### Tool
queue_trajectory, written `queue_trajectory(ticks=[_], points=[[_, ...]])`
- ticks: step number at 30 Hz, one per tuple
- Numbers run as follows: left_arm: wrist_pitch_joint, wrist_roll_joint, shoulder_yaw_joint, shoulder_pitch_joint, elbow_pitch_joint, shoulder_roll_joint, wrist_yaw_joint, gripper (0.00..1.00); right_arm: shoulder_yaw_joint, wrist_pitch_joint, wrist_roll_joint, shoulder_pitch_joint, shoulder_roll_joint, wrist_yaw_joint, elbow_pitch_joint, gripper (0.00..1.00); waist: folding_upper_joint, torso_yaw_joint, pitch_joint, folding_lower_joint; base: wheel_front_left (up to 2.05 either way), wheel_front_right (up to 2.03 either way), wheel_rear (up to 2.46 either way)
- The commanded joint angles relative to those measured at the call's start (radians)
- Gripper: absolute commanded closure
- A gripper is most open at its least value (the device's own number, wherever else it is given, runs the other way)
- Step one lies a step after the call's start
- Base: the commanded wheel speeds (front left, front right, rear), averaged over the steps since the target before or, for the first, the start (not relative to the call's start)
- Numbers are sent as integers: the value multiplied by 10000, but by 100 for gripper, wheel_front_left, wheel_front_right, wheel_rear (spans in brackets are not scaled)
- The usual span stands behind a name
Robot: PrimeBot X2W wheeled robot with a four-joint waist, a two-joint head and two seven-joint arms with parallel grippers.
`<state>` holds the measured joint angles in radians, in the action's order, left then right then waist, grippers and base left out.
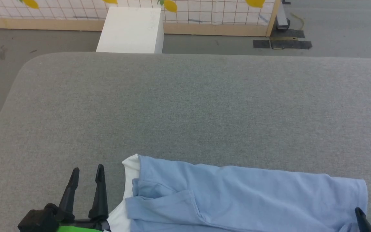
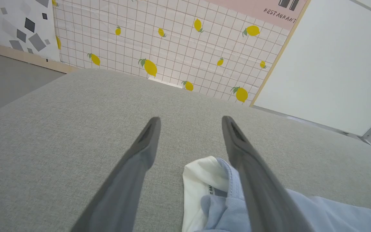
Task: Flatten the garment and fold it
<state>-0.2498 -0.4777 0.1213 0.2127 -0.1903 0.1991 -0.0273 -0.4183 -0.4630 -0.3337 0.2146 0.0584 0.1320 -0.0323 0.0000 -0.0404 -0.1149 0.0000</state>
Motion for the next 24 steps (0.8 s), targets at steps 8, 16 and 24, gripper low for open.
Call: queue_trajectory(ticks=[8, 16, 24], points=[[95, 42, 87, -226, -31, 163, 85, 0, -18, 350, 39, -489, 122, -13, 1081, 0, 0, -281, -227, 0, 0, 0, 0], [402, 73, 168, -299, -186, 297, 11, 0, -304, -89, -117, -811, 2, -13, 1688, 100, 0, -331, -336, 0, 0, 0, 0], [452, 137, 172, -329, -139, 364, -101, 0, -727, -224, 164, -1291, 108, -13, 1218, 100, 0, -183, -374, 0, 0, 0, 0]])
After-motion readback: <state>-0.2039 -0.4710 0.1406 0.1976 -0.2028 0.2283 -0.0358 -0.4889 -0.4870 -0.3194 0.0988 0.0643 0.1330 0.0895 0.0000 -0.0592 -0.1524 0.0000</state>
